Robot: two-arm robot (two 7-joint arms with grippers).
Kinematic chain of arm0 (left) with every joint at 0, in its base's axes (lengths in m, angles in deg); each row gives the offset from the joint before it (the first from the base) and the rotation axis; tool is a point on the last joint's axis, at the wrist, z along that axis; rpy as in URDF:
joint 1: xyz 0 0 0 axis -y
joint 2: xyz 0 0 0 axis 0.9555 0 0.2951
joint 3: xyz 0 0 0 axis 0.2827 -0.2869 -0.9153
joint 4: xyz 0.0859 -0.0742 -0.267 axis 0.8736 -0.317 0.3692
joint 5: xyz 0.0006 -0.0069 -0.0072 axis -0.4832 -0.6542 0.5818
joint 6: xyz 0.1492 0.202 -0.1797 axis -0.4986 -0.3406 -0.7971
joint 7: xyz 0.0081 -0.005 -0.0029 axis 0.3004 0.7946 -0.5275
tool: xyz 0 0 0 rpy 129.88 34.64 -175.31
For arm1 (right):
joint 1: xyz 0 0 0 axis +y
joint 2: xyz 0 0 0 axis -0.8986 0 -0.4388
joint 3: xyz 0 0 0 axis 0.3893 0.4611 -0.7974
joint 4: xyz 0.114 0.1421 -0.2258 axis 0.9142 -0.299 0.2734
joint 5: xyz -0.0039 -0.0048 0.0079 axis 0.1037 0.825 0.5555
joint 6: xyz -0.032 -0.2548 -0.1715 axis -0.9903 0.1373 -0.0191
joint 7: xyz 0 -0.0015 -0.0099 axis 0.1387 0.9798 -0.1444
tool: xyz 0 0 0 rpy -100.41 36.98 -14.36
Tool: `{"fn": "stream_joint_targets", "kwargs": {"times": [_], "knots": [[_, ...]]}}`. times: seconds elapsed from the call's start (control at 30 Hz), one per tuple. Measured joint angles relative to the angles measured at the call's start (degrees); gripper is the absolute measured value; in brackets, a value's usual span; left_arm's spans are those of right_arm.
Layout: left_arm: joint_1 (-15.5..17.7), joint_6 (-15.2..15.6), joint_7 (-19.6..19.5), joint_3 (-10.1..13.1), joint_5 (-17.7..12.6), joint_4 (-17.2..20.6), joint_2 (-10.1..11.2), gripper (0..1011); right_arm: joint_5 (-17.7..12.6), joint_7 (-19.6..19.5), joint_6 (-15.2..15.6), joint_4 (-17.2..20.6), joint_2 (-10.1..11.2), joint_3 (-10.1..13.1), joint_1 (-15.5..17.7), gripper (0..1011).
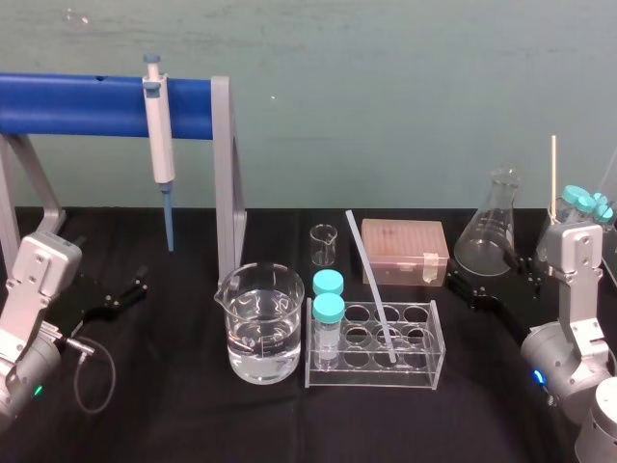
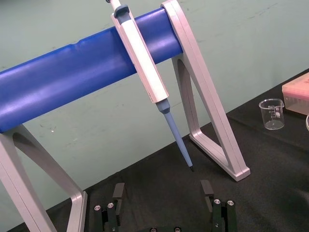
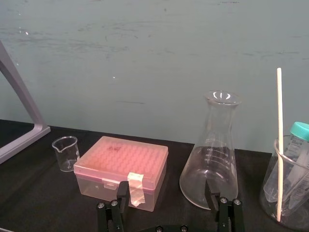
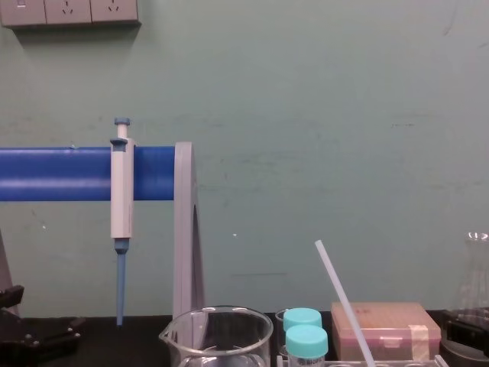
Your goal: Pick up the stirring rod with one hand, then place it down.
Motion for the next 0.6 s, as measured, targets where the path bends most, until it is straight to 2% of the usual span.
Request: {"fn": "stream_joint_targets", "kwargs": {"times": [0.6], "knots": [[0.0,0.0,0.0,0.0,0.0,0.0,0.0,1000,0.0,0.0,0.0,0.0,0.0,0.0,0.0,1003]]}}
